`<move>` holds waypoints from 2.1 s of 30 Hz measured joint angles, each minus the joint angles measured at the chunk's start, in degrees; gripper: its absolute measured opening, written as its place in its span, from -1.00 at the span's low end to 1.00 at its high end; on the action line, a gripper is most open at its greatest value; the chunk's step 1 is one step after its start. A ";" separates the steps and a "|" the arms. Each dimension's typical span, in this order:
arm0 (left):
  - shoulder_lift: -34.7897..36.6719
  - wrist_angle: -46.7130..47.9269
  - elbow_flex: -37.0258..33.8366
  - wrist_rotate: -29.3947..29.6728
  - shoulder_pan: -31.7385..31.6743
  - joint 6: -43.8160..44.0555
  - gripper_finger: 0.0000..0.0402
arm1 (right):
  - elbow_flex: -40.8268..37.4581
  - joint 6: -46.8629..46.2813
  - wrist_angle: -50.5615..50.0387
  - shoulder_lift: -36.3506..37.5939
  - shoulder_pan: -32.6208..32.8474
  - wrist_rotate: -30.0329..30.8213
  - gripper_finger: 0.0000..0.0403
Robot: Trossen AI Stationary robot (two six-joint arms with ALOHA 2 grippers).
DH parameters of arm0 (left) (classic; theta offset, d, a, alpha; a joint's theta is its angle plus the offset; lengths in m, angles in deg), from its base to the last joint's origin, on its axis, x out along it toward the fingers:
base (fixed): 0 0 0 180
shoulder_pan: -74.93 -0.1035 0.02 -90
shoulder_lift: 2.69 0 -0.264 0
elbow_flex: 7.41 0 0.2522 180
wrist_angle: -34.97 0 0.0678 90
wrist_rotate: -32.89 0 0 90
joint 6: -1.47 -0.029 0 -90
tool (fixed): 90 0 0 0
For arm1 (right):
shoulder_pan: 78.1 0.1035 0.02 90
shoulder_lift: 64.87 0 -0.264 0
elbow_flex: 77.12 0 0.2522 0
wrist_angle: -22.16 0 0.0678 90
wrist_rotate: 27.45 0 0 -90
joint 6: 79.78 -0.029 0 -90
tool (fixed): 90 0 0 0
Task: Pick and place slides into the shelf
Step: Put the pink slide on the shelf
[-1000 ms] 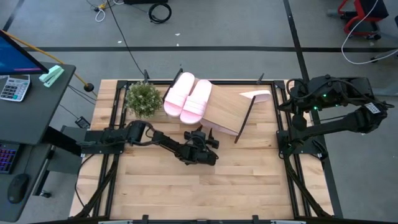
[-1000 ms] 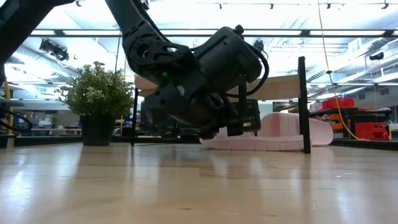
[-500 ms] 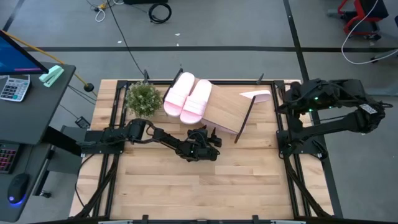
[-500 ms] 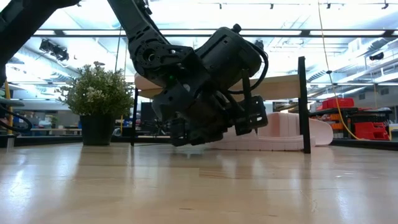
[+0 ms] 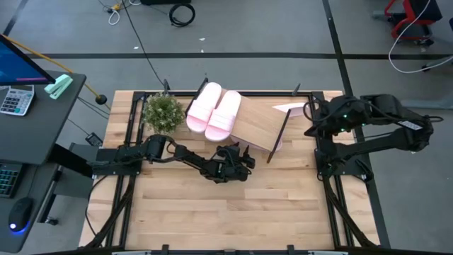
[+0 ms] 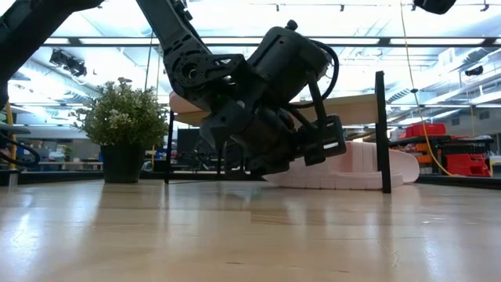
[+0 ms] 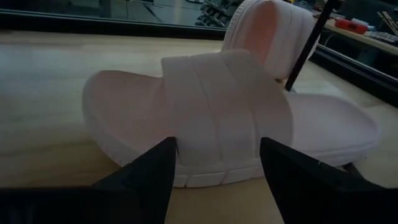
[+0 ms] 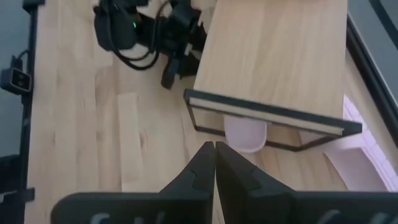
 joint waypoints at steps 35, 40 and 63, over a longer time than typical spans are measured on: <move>0.00 -6.72 0.00 -8.05 1.40 -9.01 -0.24 | 0.38 -1.14 1.45 0.24 0.00 -0.11 -0.90; -0.02 -6.68 0.02 -7.46 1.34 -13.76 -0.21 | 0.38 -1.20 1.53 0.26 0.00 -0.11 -0.90; -0.02 -2.90 0.03 -10.28 -2.49 -3.74 0.11 | 0.38 -1.62 1.57 0.24 0.00 -0.13 -0.90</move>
